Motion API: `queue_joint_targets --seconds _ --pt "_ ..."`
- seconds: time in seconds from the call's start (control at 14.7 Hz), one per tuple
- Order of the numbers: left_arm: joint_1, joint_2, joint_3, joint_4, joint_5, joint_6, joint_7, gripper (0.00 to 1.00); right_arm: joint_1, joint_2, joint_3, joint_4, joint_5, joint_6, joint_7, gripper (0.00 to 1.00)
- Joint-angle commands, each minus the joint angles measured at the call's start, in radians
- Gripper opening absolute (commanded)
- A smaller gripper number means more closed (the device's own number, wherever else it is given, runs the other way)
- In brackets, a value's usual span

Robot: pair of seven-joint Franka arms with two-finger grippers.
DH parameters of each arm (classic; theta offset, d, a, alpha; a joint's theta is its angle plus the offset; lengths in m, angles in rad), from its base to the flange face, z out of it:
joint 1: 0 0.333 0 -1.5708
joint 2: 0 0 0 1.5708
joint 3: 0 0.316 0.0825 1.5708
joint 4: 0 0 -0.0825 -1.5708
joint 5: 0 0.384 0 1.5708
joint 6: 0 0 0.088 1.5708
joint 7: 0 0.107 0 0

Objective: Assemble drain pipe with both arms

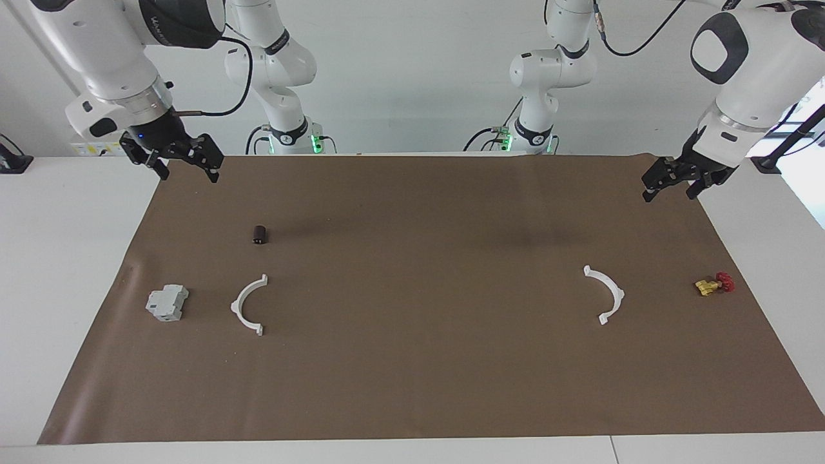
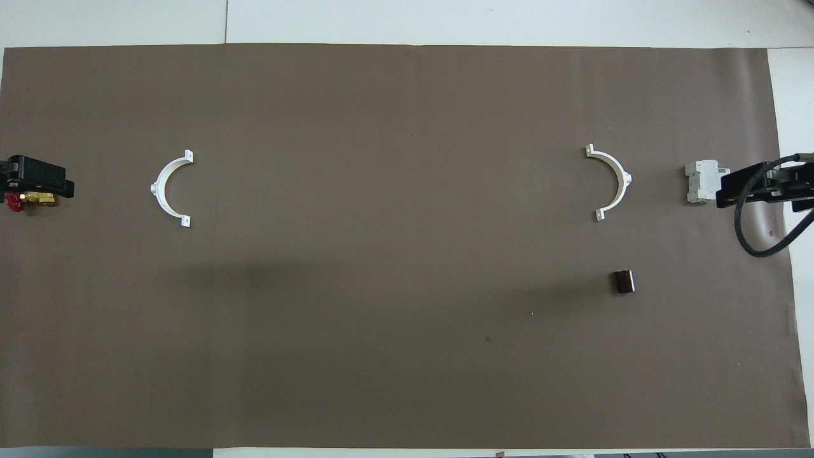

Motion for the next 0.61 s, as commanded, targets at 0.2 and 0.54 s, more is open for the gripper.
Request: queue_joint_targets --seconds 0.2,0.54 --pt "-0.008 -0.012 0.006 -0.008 0.016 0.010 0.005 1.00 0.000 -0.010 0.001 -0.006 0.017 -0.007 0.016 1.00" --pt "-0.008 -0.012 0.006 -0.008 0.018 0.010 0.005 1.00 0.000 -0.023 0.003 -0.031 0.017 0.002 0.001 1.00"
